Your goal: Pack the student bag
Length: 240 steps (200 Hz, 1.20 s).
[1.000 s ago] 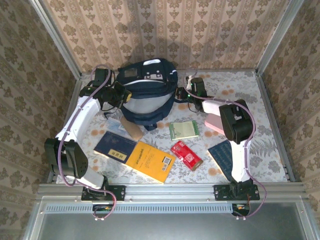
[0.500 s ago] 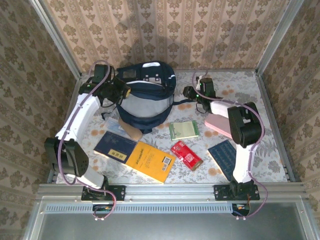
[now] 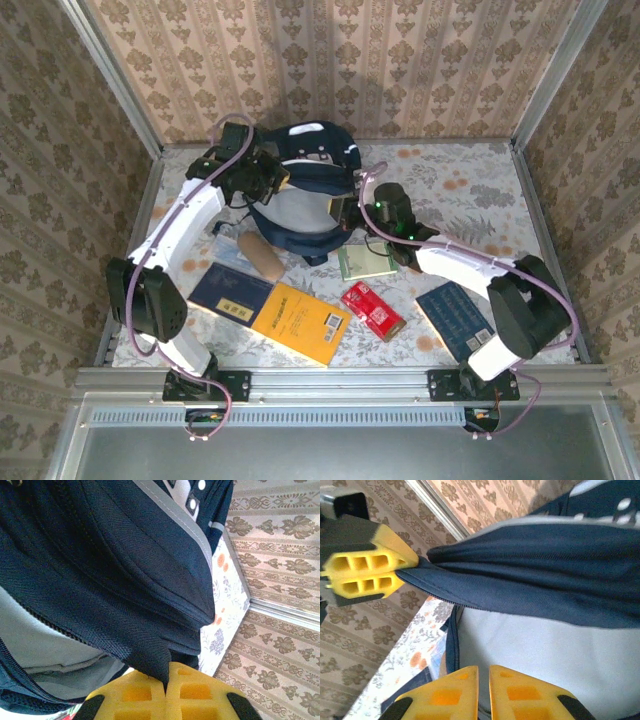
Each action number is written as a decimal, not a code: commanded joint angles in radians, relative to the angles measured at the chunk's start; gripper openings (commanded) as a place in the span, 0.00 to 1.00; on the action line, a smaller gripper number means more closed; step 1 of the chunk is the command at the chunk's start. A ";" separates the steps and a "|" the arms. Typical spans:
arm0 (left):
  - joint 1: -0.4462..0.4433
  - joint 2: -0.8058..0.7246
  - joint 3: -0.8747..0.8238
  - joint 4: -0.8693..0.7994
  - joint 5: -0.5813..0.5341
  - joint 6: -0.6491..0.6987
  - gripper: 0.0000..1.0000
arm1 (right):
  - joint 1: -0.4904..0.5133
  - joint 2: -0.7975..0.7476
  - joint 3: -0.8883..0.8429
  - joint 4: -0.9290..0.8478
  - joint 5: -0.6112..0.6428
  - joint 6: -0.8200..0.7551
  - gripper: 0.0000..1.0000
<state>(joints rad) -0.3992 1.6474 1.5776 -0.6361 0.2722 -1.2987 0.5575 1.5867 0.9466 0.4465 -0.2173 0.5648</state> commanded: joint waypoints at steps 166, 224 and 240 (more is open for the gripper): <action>-0.114 -0.015 0.131 -0.106 0.005 1.037 0.71 | -0.053 0.496 0.023 0.835 0.252 0.607 0.28; -0.223 0.142 0.260 -0.222 -0.170 1.394 0.74 | -0.069 0.495 0.011 0.826 0.229 0.628 0.26; -0.251 0.201 0.331 -0.290 -0.158 1.460 0.76 | -0.070 0.495 0.016 0.817 0.218 0.632 0.25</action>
<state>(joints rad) -0.6064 1.7771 1.8221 -0.8139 0.1444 -0.0433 0.5037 2.0716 0.9516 1.2144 -0.0071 1.1679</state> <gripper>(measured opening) 0.749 0.255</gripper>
